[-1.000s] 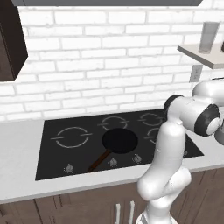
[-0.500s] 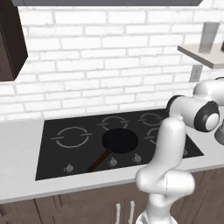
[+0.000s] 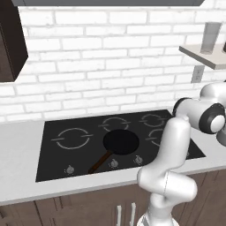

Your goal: Pick the kettle from the counter and place it on a stove burner. Then turn the burner on.

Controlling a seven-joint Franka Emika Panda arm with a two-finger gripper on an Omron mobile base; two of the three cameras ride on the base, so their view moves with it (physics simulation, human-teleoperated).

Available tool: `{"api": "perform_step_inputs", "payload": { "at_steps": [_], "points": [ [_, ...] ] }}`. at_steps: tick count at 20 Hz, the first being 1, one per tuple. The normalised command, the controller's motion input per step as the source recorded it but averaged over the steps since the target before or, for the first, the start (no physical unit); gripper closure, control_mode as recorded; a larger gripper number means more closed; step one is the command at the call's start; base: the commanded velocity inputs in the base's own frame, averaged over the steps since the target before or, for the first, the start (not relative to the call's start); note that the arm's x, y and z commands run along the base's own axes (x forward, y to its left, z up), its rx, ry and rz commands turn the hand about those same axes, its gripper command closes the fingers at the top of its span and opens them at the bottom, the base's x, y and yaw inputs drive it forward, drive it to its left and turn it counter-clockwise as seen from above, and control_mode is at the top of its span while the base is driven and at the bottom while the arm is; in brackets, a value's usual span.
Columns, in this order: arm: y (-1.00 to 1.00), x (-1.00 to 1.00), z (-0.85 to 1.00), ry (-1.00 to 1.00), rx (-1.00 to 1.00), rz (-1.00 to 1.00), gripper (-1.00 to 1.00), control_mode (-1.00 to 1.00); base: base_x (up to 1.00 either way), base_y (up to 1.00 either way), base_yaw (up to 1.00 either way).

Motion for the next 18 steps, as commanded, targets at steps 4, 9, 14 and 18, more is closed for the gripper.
{"api": "perform_step_inputs", "payload": {
  "at_steps": [4,9,14,18],
  "points": [
    [0.11,0.14,0.00,0.02,0.00,0.01,-1.00,-1.00,0.00,0.00,0.00],
    [0.46,0.23,0.00,0.09,0.00,0.00,-1.00,-1.00,0.00,0.00,0.00],
    [0.46,0.39,-0.13,0.08,0.00,0.00,-1.00,-1.00,0.00,0.00,0.00],
    [0.28,0.29,-0.27,0.05,-0.02,0.00,-1.00,-1.00,0.00,0.00,0.00]
  ]
}}
